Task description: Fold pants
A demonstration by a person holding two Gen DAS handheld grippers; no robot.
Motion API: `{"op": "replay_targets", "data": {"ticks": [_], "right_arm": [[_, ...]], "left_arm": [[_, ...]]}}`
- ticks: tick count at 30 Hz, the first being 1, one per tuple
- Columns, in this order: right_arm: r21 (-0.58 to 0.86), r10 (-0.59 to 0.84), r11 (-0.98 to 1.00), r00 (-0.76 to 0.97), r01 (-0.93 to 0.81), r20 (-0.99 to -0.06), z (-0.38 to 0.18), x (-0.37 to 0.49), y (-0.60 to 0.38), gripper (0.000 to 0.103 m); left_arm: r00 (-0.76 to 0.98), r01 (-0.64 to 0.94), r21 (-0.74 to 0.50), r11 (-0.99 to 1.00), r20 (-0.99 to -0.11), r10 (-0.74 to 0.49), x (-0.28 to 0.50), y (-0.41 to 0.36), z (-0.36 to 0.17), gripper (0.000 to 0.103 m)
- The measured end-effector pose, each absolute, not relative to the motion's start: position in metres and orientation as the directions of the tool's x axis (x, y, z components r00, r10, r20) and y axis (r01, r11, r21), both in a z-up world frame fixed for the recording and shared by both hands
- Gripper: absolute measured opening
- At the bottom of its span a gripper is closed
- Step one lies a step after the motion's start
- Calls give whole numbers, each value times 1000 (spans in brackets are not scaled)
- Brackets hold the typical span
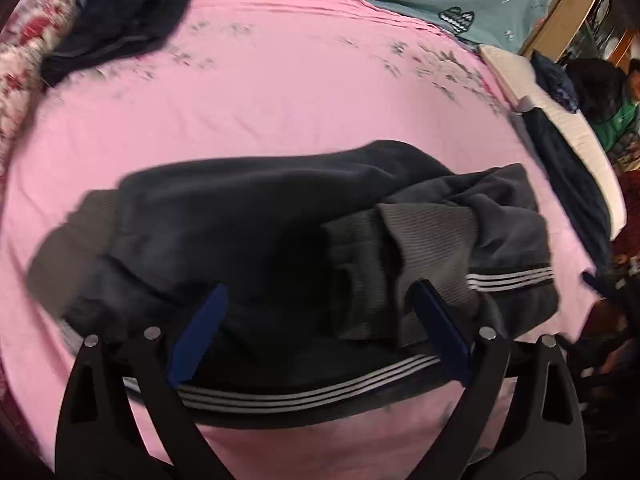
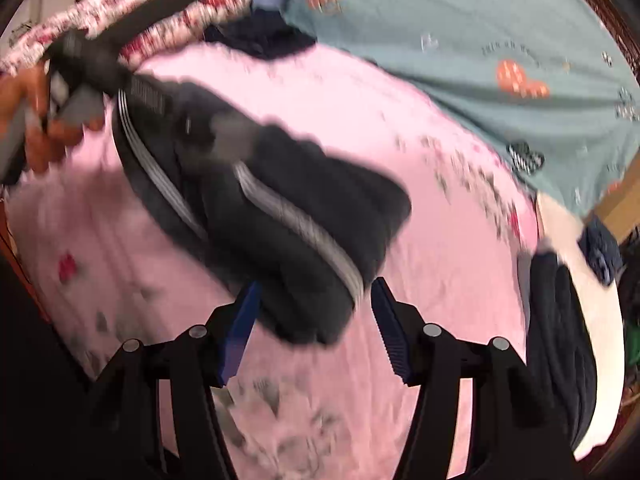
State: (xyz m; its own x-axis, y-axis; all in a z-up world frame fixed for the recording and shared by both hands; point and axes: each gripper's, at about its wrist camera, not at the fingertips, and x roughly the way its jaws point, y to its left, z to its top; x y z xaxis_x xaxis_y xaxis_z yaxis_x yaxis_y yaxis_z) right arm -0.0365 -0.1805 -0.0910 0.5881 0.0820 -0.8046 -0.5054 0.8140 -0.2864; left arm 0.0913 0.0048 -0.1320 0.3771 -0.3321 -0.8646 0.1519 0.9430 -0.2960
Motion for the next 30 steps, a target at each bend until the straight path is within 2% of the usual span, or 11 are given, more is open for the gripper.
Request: {"op": "replay_targets", "data": {"ticks": [2, 6, 9, 12, 14, 18, 20, 21, 23, 24, 30], "right_arm": [[-329, 60, 795, 604, -510, -794, -104, -37, -177, 59], [-358, 53, 776, 618, -520, -784, -117, -28, -165, 59], [-413, 4, 768, 648, -490, -762, -129, -26, -167, 57], [-326, 18, 846, 634, -421, -773, -116, -16, -187, 22], [-297, -15, 900, 660, -318, -751, -102, -15, -205, 17], [-162, -39, 978, 643, -134, -765, -102, -23, -234, 16], [-182, -70, 974, 587, -134, -807, -128, -29, -232, 17], [-208, -82, 966, 581, -154, -809, -138, -34, -229, 21], [-263, -117, 951, 602, -162, -790, -131, -41, -227, 40], [-275, -125, 947, 595, -167, -794, -123, -41, -228, 48], [-113, 59, 974, 702, -196, -710, -41, -29, -235, 49]], "left_arm": [[338, 161, -368, 916, -851, -401, 96, -1, -136, 91], [256, 155, -483, 862, -823, -507, 105, -13, -144, 64], [249, 147, -491, 859, -822, -512, 108, -18, -143, 54], [236, 151, -508, 848, -815, -530, 112, -22, -138, 36], [235, 172, -522, 835, -802, -549, 111, -29, -129, 29], [259, 281, -513, 811, -773, -579, 102, -67, -106, 28], [286, 332, -461, 823, -782, -553, 100, -89, -105, 28], [286, 340, -440, 831, -793, -537, 101, -95, -111, 28], [272, 340, -383, 859, -834, -480, 102, -102, -134, 30], [267, 343, -374, 862, -841, -471, 100, -101, -141, 33], [302, 291, -397, 870, -825, -478, 97, -79, -135, 56]]}}
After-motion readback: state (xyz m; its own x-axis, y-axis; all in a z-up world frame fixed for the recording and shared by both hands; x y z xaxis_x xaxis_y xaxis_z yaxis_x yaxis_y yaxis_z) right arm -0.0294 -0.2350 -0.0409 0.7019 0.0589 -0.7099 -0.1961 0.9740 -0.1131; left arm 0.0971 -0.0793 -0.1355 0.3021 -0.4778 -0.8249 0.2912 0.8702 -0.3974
